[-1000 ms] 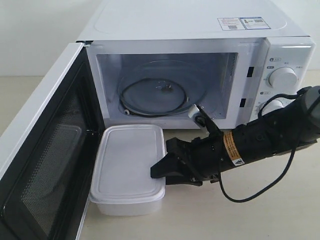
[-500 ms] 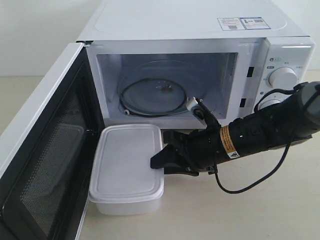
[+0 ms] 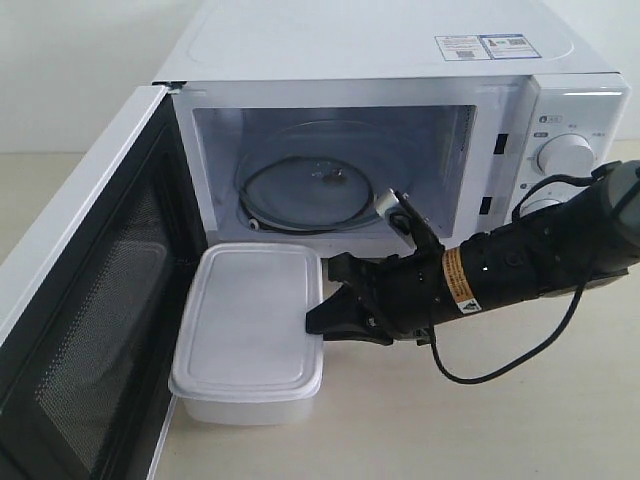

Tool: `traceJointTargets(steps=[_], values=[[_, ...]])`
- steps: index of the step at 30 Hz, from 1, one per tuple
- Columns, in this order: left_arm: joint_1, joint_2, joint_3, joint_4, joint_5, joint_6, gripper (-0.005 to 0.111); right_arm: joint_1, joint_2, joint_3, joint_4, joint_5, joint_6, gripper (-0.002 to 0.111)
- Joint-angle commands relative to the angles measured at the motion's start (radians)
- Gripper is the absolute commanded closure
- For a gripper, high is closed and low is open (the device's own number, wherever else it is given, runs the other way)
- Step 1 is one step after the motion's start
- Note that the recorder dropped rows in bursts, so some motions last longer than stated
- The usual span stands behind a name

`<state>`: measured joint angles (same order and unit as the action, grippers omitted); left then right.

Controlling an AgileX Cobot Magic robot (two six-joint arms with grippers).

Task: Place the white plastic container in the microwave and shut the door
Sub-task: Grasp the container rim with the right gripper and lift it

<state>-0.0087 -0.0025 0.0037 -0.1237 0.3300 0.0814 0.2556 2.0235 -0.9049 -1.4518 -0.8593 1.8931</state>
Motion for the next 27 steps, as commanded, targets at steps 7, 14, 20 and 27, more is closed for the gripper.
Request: traceJointTargets(steps=[7, 14, 20, 27], values=[[-0.001, 0.002, -0.004, -0.008, -0.016, 0.002, 0.102, 0.004, -0.193, 0.207, 0.224, 0.130, -0.262, 0.108], [-0.001, 0.002, -0.004, -0.008, -0.016, 0.002, 0.102, 0.004, -0.221, 0.418, 0.743, -0.055, -0.467, 0.108], [-0.001, 0.002, -0.004, -0.008, -0.016, 0.002, 0.102, 0.050, -0.221, 0.534, 1.140, -0.290, -0.478, 0.108], [-0.001, 0.002, -0.004, -0.008, -0.016, 0.002, 0.102, 0.332, -0.221, 0.532, 1.663, -0.290, -0.638, 0.108]])
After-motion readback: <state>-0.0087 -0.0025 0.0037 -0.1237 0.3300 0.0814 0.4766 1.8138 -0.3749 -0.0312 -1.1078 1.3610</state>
